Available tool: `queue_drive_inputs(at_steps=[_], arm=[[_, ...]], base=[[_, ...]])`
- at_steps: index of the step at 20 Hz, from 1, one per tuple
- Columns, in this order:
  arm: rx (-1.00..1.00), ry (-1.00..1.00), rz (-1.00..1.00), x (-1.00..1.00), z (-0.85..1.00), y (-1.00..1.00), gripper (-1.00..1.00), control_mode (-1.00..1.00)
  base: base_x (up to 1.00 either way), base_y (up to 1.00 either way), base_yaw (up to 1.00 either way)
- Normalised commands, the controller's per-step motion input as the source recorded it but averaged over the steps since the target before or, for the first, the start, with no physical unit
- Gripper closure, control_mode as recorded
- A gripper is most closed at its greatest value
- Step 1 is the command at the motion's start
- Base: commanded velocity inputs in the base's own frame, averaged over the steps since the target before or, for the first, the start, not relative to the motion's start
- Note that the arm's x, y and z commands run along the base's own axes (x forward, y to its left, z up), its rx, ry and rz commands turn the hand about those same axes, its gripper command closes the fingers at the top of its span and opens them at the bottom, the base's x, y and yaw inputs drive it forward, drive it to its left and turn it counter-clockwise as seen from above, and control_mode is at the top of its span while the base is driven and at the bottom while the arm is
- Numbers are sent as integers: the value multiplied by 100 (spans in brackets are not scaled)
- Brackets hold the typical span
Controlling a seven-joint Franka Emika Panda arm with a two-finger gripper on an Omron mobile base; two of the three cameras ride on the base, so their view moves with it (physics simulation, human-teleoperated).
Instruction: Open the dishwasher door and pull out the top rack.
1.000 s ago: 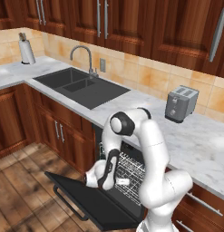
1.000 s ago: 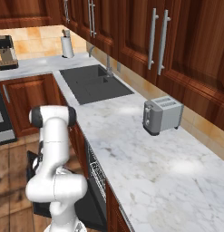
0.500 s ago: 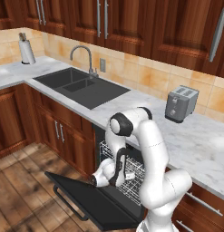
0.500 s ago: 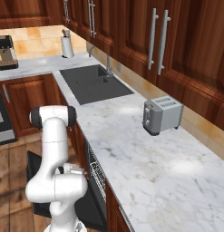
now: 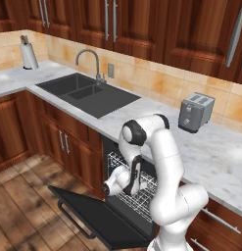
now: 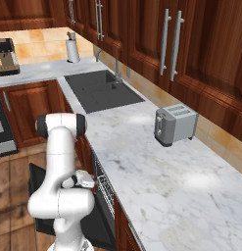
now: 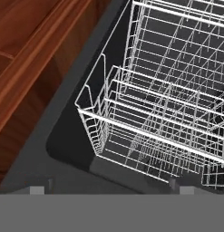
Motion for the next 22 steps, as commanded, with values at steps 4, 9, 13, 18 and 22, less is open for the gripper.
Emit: queue_drive_inputs(at_steps=[4,9,13,18,22], arm=[[2,-30,-1,38,-18,0,-100,-100],[0,-35,-5,30,-14,0,-100,-100],[0,-28,-8,38,-18,0,-100,-100],[0,-23,-11,54,-18,0,-100,-100],[1,-17,-13,47,-3,-8,-100,-100]], base=[[0,0,0],[0,0,0],[0,0,0],[0,0,0],[0,0,0]])
